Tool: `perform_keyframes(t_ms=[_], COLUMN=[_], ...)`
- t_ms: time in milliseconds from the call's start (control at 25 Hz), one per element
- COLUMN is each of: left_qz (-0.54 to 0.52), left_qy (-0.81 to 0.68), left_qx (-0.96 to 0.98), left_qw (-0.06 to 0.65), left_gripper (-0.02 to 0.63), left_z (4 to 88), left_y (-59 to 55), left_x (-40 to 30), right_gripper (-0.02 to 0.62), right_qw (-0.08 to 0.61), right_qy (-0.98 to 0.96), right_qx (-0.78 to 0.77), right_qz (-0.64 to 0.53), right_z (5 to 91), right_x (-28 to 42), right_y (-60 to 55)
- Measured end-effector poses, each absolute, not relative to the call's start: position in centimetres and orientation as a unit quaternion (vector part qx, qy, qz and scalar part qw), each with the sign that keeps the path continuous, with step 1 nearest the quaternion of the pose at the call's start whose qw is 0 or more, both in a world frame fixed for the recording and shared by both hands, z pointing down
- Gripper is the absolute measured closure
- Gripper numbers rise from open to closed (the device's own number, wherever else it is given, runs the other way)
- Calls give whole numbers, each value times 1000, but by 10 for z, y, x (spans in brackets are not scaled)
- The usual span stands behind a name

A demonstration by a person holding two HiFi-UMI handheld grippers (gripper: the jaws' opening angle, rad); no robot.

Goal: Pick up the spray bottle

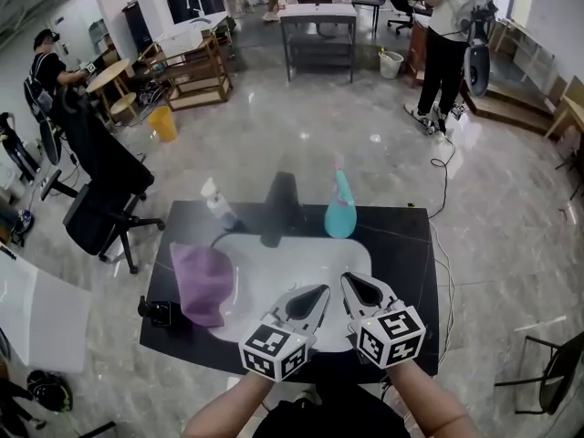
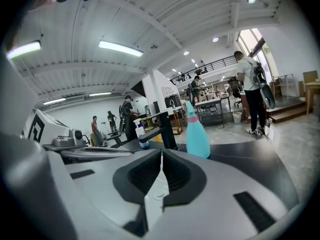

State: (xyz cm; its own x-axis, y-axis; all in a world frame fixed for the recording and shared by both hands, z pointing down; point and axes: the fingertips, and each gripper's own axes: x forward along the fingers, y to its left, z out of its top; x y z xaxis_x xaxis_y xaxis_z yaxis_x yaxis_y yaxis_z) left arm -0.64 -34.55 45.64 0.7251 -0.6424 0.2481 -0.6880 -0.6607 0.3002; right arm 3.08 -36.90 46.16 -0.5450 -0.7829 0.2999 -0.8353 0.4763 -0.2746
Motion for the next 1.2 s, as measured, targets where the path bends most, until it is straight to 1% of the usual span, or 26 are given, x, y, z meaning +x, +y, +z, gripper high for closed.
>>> perform_keyframes(t_ms=[320,680,720,760,800,960,1200], left_qz=[61,65,63,62,62,65,66], left_qy=[-383,-394,-396,-398,-400,-409,-424], left_qx=[902,898,898,897,896,892,886], left_qw=[191,183,182,182,182,182,179], left_gripper=[600,600,600,600,600,600,598], left_z=[459,468,469,470,471,477,480], left_y=[-381,-416,-420,-423,-426,-439,-453], left_x=[-9,-1,-1,-1,-1,-2,-2], right_gripper=[588,584,578,532,465,452,405], right_qw=[61,76,76,75,74,73,83], right_qy=[-856,-850,-850,-850,-850,-848,-849], right_qx=[483,499,501,502,502,507,508], right_qz=[175,151,147,144,142,139,118], right_z=[457,465,465,465,466,471,477], right_x=[43,52,54,55,56,61,57], right_y=[-407,-450,-455,-459,-464,-483,-505])
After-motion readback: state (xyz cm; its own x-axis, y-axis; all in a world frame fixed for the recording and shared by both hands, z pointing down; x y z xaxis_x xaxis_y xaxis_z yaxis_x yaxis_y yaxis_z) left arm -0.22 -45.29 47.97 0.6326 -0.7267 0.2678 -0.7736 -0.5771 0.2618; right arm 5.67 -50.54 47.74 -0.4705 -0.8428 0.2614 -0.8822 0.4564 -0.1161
